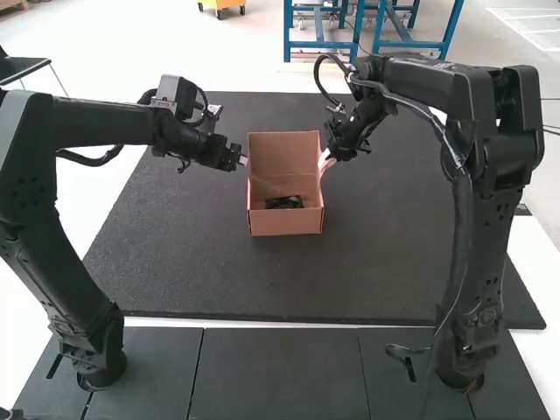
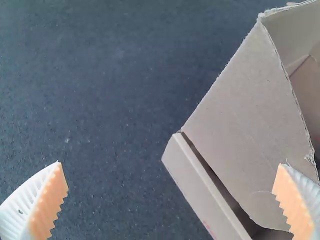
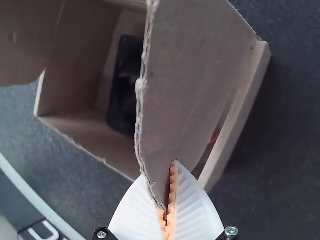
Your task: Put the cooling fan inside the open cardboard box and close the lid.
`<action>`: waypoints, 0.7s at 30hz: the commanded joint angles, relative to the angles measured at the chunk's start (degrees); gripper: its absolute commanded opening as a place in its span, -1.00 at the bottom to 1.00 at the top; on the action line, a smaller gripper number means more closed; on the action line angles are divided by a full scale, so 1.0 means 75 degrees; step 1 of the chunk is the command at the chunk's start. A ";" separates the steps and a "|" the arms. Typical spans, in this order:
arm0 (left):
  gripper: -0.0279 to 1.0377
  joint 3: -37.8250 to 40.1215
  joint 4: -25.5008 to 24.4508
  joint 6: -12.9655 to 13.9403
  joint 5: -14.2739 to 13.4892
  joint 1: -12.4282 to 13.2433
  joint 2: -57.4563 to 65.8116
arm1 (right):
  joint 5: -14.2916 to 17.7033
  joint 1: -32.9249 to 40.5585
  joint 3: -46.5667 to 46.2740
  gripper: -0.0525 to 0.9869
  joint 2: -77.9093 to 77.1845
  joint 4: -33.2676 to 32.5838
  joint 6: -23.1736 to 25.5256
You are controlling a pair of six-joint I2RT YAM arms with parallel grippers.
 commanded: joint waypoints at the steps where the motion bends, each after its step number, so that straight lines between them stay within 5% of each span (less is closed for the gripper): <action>1: 0.87 0.0175 -0.0063 0.0203 0.0129 -0.0058 -0.0057 | 0.0446 0.0077 0.0160 -0.93 0.0134 -0.0071 -0.0266; 15: 0.87 0.0152 -0.0274 0.0274 0.0188 -0.0058 -0.0221 | 0.0810 0.0077 -0.0262 -0.93 0.0134 -0.0294 -0.0595; 21: 0.87 0.0152 -0.0262 0.0274 0.0188 -0.0070 -0.0245 | 0.0224 0.0230 -0.0122 -0.93 0.0134 -0.0552 -0.0454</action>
